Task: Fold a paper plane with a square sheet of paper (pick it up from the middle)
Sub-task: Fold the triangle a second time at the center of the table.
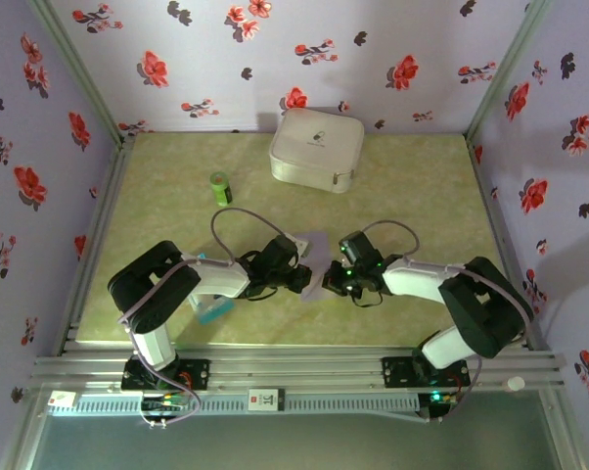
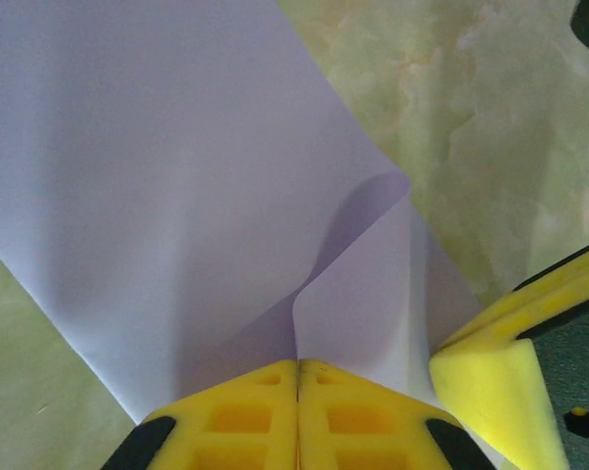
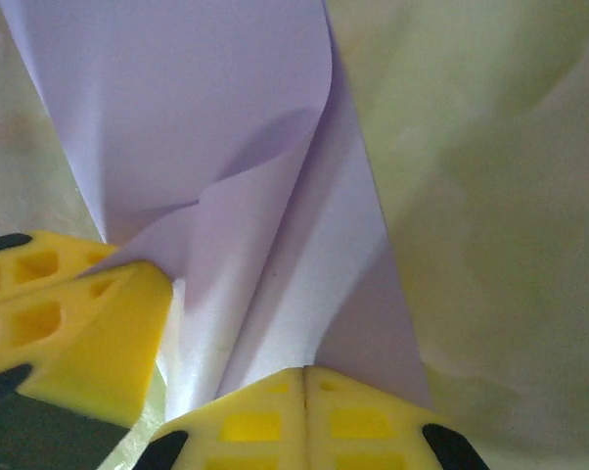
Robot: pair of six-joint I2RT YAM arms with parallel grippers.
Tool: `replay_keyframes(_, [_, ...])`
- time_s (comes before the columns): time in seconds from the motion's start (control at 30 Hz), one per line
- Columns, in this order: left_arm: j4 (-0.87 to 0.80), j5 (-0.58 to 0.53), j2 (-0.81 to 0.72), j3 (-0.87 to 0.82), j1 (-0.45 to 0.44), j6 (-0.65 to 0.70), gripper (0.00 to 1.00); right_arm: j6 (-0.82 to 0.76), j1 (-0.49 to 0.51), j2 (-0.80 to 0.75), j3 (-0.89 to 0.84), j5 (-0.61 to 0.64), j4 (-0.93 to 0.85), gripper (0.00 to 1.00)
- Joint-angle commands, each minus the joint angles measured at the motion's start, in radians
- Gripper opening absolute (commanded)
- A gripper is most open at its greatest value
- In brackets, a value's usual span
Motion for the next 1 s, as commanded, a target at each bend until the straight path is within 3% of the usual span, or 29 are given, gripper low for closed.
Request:
replay_keyframes(0.0, [0.002, -0.049, -0.025, -0.011, 0.013, 0.024, 0.08, -0.034, 0.007, 0.025, 0.008, 0.069, -0.110, 0.00])
replay_keyframes(0.97, [-0.024, -0.106, -0.012, 0.003, 0.024, 0.062, 0.09, -0.045, 0.007, 0.046, 0.017, 0.069, -0.107, 0.00])
